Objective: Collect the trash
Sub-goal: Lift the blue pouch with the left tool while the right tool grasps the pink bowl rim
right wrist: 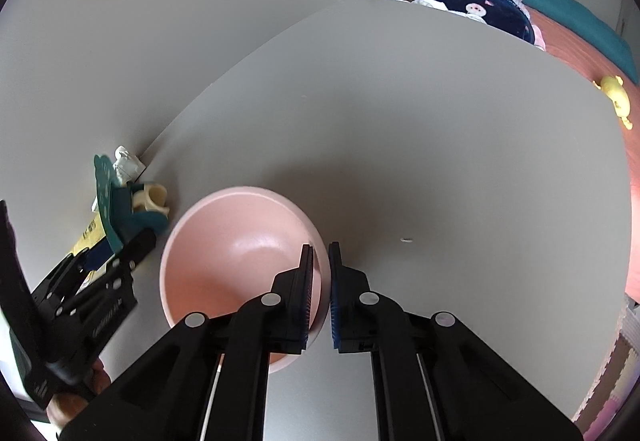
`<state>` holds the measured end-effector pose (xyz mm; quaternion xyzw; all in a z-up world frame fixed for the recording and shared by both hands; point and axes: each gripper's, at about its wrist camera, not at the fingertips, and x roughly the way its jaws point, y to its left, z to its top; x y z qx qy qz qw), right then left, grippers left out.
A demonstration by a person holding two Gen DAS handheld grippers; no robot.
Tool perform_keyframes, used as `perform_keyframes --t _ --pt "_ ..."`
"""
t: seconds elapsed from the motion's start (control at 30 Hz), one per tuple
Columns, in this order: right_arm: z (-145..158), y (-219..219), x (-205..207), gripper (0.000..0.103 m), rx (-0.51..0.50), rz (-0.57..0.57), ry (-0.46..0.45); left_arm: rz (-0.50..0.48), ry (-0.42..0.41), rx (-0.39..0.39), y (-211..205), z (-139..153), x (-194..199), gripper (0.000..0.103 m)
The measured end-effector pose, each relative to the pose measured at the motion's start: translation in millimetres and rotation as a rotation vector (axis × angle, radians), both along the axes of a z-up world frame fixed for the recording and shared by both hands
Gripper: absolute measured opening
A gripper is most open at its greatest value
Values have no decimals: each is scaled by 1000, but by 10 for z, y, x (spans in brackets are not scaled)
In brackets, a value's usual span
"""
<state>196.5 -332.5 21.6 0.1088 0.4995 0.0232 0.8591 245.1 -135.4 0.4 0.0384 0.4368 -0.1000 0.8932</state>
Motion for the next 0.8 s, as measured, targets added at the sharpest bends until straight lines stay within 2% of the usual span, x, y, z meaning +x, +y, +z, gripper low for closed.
perform_keyframes --t 0.03,0.1,0.13,0.37,0.47,0.63,0.8 --pt "17 -6 -25 9 0 1 -5 9 -3 -5 9 3 4 30" --pt "44 -31 -55 9 -3 1 -18 19 -6 -51 50 40 2 9" --pt "54 -43 -59 9 -7 4 -23 20 -12 -89 76 78 -4 5" --pt "166 -186 -219 9 24 -4 -49 -29 -66 -252 129 274 -96 1" --pt "186 -273 -274 9 34 -14 -53 -56 -91 -273 74 373 -146 1" --pt "187 -442 -280 9 46 -38 -54 -93 -86 -249 -48 390 -179 1" --pt "147 -567 -301 9 71 -58 -39 -83 -105 -200 -130 395 -170 1"
